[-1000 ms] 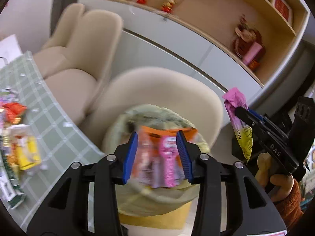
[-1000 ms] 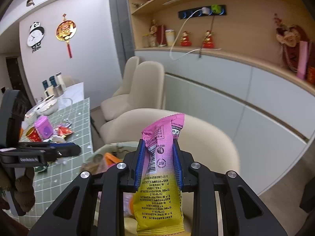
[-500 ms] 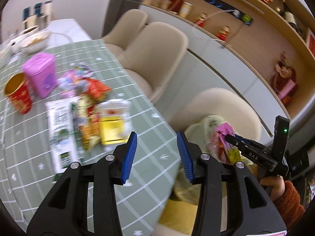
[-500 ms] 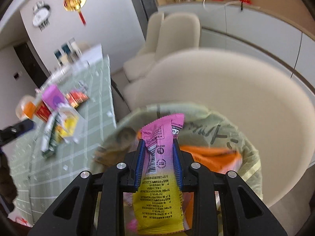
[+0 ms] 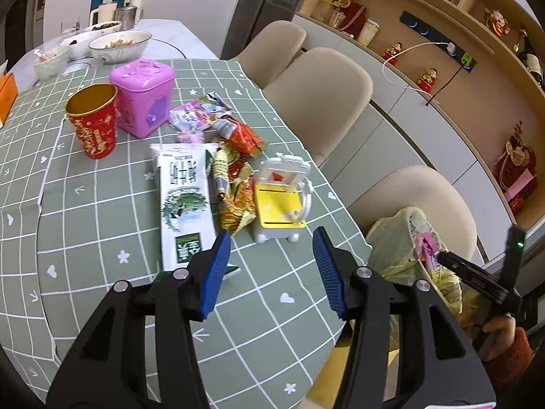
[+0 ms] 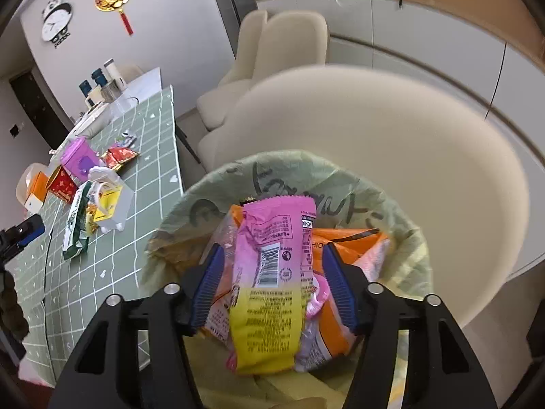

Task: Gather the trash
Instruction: 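Open the right gripper over the trash bag to drop the pink wrapper, then grasp the white-and-green milk carton with the left gripper while the right grasps the red snack bag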

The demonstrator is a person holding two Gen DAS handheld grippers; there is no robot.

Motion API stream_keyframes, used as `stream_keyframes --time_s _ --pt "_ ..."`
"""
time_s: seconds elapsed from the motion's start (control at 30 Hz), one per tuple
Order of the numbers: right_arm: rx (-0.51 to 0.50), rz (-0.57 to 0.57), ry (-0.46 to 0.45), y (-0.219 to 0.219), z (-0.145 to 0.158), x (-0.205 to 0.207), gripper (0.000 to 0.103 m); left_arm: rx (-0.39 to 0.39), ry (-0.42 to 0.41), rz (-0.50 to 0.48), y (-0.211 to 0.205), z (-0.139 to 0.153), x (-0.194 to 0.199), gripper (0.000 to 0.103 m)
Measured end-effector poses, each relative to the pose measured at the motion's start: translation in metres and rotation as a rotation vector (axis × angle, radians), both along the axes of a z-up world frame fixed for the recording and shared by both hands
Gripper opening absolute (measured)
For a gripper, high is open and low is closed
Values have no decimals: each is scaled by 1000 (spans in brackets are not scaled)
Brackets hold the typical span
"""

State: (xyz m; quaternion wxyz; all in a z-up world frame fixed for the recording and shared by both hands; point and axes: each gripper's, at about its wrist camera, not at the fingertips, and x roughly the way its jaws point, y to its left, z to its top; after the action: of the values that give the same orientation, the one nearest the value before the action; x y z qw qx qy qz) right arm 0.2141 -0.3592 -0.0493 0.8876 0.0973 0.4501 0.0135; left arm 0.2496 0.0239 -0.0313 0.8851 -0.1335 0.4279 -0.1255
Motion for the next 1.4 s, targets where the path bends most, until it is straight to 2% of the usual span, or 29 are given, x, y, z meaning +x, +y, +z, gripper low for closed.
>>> stream_keyframes --time_s 0.17,0.37,0.57,0.77,0.87,1.03,1.13,1.27,1.4 --pt "-35 34 -116 14 35 -17 61 0 13 41 13 -7 -5 48" --pt "14 159 -198 51 60 -10 69 -7 16 118 37 -13 -12 48" --pt "4 310 -154 98 58 13 69 -21 1 193 65 -12 -18 52" --pt "30 418 -151 130 51 23 69 5 14 178 68 -21 -4 53" --pt "39 429 -155 139 48 29 69 41 33 143 60 -36 22 53" --pt "-15 411 -147 150 45 36 69 37 81 158 52 -50 60 53" --pt "-39 416 -127 150 40 39 69 120 87 168 40 -54 80 54" --pt "-48 407 -96 148 31 44 69 124 115 161 38 -61 91 54" --pt "-52 425 -88 153 26 48 69 106 129 164 48 -63 84 54"
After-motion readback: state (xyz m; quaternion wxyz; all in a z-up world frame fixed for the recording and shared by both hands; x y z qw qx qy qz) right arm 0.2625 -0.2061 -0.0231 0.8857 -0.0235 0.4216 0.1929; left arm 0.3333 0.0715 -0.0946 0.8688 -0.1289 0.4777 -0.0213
